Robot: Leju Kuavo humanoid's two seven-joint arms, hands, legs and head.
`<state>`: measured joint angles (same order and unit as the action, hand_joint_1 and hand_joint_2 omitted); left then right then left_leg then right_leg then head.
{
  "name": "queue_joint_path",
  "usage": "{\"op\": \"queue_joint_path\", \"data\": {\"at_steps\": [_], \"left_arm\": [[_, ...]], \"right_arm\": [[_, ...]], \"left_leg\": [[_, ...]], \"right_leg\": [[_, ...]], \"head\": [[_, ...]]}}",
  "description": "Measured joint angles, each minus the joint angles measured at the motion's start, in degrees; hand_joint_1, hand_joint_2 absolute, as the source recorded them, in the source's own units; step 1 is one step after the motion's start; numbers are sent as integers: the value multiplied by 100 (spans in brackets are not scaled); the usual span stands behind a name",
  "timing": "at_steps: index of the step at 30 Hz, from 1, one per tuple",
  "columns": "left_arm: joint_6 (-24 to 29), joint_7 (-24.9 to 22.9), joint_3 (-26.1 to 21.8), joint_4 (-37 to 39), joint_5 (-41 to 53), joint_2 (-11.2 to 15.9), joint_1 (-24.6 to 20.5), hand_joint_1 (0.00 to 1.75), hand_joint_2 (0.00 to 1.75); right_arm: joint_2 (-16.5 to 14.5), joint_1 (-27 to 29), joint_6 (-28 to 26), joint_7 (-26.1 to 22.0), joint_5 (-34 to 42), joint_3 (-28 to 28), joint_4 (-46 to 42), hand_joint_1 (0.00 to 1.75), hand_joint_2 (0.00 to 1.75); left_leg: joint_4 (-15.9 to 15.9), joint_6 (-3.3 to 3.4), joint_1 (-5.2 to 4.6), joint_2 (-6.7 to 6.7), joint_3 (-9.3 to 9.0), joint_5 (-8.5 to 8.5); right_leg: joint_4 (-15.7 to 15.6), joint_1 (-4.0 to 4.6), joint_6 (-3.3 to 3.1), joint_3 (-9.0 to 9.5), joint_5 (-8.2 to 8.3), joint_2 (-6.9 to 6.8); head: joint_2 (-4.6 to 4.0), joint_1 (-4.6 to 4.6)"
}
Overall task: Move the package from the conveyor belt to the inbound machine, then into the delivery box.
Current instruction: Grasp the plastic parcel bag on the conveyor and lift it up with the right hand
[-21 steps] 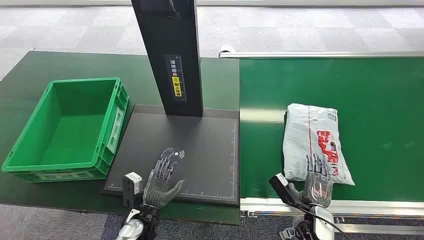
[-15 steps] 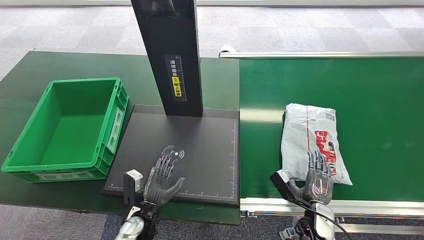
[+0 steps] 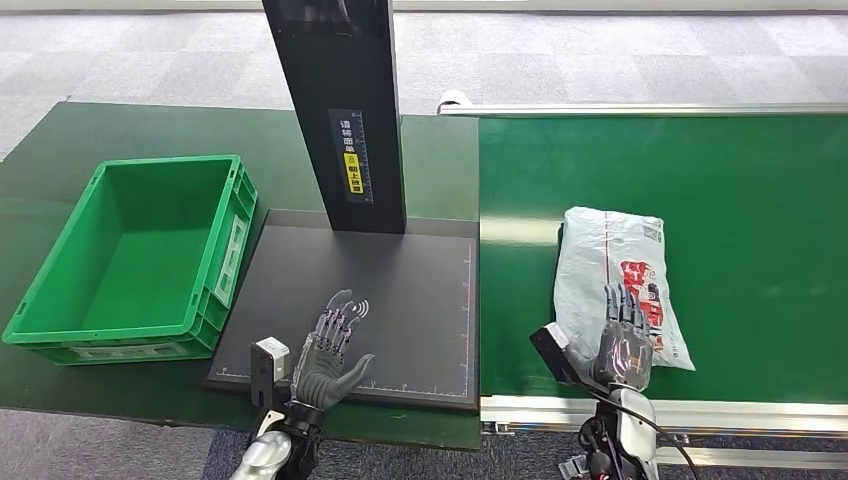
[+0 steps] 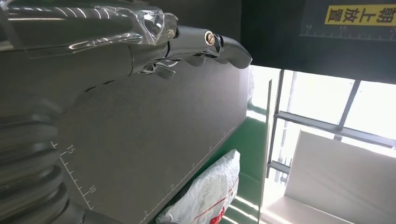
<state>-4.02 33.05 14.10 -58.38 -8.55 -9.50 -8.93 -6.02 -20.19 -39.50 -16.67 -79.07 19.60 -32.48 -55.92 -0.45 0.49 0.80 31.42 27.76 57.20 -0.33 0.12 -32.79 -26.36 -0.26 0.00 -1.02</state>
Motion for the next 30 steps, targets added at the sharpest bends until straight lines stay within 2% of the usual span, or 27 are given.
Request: {"op": "queue_joint_path", "data": {"at_steps": [14,30], "left_arm": [[20,0,1,0,-8,1,14,0,175],[45,-14,10,0,7,1,16,0,175]], "right_arm": [[-69,-16,0,-233,406,227,345,0,175],[-126,-17,0,-287,421,498,578,0,175]], "left_leg": [[0,0,0,0,1,0],[0,0,0,0,1,0]], "right_leg": [[0,0,0,0,0,0],[0,0,0,0,0,0]], "head": [[0,0],[0,-1]]}}
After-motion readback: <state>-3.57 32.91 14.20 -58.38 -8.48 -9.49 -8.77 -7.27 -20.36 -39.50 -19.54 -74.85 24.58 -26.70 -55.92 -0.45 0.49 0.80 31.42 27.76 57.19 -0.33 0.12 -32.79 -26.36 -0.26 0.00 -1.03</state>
